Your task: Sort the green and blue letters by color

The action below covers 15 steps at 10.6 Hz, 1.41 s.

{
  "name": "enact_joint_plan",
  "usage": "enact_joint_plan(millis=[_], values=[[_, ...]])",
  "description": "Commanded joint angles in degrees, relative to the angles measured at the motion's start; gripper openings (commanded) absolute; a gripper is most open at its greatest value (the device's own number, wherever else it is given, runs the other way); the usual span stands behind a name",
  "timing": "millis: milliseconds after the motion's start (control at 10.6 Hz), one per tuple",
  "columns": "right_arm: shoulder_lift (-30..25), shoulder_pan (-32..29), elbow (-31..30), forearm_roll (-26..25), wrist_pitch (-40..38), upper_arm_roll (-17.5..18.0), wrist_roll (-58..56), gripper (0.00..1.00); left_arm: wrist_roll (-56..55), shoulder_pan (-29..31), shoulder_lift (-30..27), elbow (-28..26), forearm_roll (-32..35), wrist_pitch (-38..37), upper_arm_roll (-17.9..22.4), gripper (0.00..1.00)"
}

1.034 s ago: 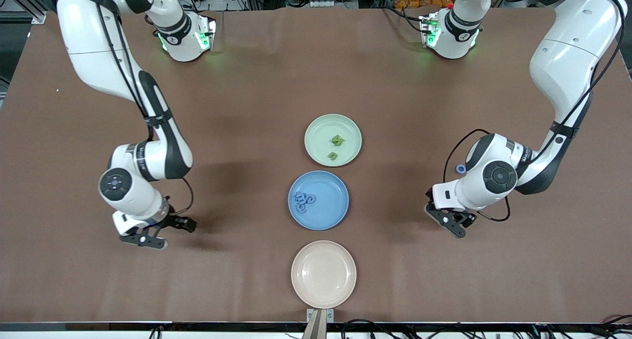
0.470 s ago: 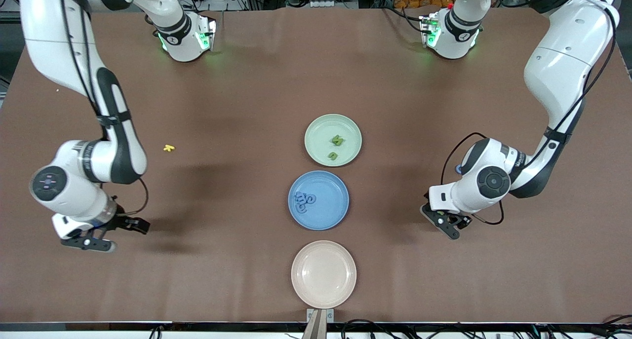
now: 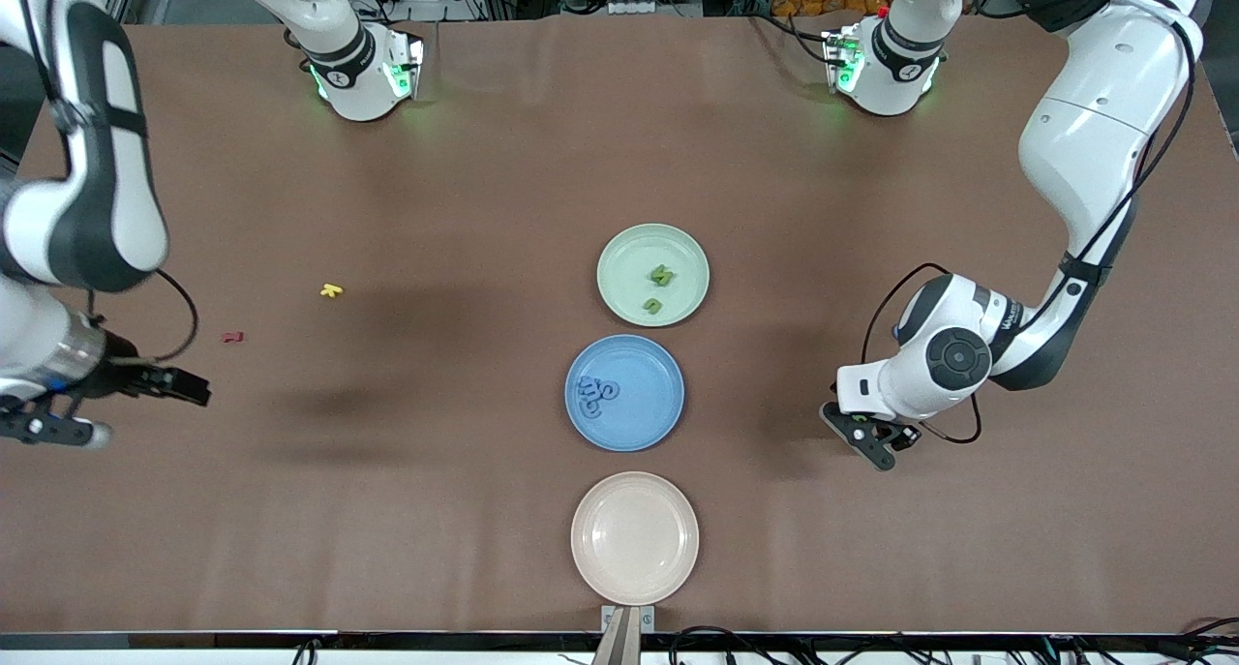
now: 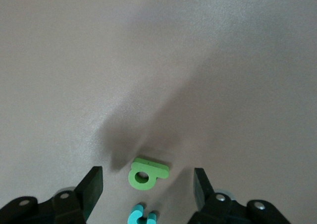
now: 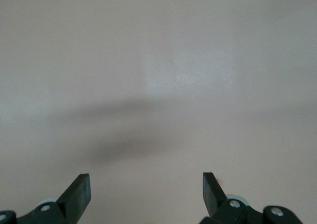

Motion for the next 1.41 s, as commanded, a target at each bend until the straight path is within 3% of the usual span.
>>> enact_joint_plan(millis=[0,282,376,470,752,846,940,1316], values=[[-10.8,-2.5,-5.8,-0.3,-4.5,1.6,-0.4,1.00,2.1,-0.5,0.7,0.9,-0.7,1.0,0.6,0.81],[-16.1,-2.7,-5.2,-0.6,-10.8,1.2,0.0,1.00,2.2,-0.5,1.3,0.8,-0.6,4.3,2.4,0.77],[-16.9,-2.7,-3.8,-0.6,-13.3,1.1,0.1,1.00,2.2,-0.5,1.3,0.8,-0.6,4.3,2.4,0.60],[-17.4,-2.7,-2.3,-0.6,-14.9,1.0,0.1,1.00,2.2,-0.5,1.2,0.8,-0.7,4.3,2.4,0.53],[-17.4,-1.3,2.6,-0.4,-16.8,-1.2,-0.6,1.00,1.7,-0.6,1.2,0.8,-1.2,4.3,2.4,0.51],[-17.2,-0.6,5.1,-0.3,-18.6,-1.6,-0.6,1.00,2.1,-0.5,1.2,0.8,-1.2,4.3,2.4,0.30],[-17.1,-0.4,8.3,-0.2,-22.1,-1.7,-0.6,1.00,2.2,-0.5,1.0,0.8,-1.2,4.3,2.4,0.00],[-17.7,0.6,8.8,0.1,-25.0,-1.7,0.2,1.00,1.4,-0.3,-1.0,1.0,-2.0,3.5,-0.4,0.00]])
